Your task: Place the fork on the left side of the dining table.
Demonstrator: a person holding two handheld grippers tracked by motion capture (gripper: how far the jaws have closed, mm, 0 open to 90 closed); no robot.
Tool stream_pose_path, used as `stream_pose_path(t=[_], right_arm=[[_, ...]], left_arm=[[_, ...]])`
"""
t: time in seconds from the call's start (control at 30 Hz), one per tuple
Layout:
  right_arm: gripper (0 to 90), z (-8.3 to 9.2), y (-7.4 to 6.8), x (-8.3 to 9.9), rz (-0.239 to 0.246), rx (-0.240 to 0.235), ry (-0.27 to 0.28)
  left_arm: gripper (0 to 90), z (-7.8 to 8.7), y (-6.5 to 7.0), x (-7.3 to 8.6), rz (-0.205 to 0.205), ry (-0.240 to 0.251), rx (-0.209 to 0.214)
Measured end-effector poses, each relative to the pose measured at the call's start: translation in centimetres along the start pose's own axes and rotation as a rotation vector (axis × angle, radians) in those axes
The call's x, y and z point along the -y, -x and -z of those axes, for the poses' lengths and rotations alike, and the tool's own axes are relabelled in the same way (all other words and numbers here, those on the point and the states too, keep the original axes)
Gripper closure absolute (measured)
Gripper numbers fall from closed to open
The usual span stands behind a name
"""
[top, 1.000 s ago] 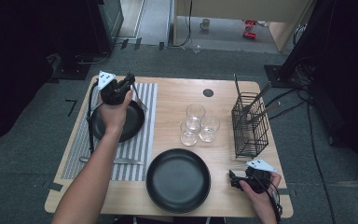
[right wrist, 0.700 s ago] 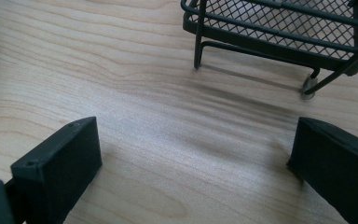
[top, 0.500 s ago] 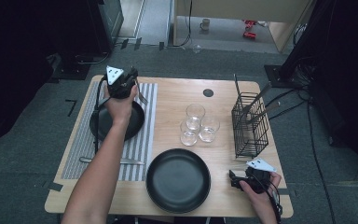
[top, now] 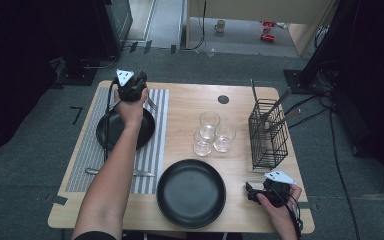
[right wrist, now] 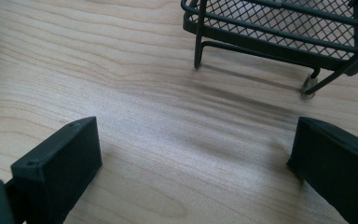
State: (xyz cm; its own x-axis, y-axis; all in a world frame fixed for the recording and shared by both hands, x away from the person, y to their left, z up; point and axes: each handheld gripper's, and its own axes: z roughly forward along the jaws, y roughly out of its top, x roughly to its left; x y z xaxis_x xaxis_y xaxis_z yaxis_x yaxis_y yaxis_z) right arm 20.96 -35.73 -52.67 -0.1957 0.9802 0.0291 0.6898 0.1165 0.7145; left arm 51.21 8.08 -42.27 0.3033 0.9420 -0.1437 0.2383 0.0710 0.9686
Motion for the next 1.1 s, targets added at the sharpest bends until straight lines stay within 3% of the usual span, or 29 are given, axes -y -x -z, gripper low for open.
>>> stream_pose_path(t=[0.27,0.4,0.53,0.77,0.87,1.1], right_arm=[[1.2,0.0,0.0,0.0,0.001,0.0,0.0],[1.2,0.0,0.0,0.0,0.0,0.0,0.0],[1.2,0.0,0.0,0.0,0.0,0.0,0.0],[1.2,0.0,0.0,0.0,0.0,0.0,0.0],[1.2,0.0,0.0,0.0,0.0,0.0,0.0],[1.2,0.0,0.0,0.0,0.0,0.0,0.0]], left_arm=[[88.4,-1.5,0.4,-0.4,-0.013,0.007,-0.021],[88.4,-2.5,0.6,-0.3,-0.029,-0.02,-0.019],[88.3,-3.1,0.9,-0.4,-0.001,-0.008,-0.006],[88.3,-4.1,0.3,-0.5,0.019,-0.005,-0.038],[88.2,-4.7,0.4,-0.5,0.002,-0.003,-0.046],[88.0,-5.4,0.2,-0.1,0.016,0.0,-0.026]])
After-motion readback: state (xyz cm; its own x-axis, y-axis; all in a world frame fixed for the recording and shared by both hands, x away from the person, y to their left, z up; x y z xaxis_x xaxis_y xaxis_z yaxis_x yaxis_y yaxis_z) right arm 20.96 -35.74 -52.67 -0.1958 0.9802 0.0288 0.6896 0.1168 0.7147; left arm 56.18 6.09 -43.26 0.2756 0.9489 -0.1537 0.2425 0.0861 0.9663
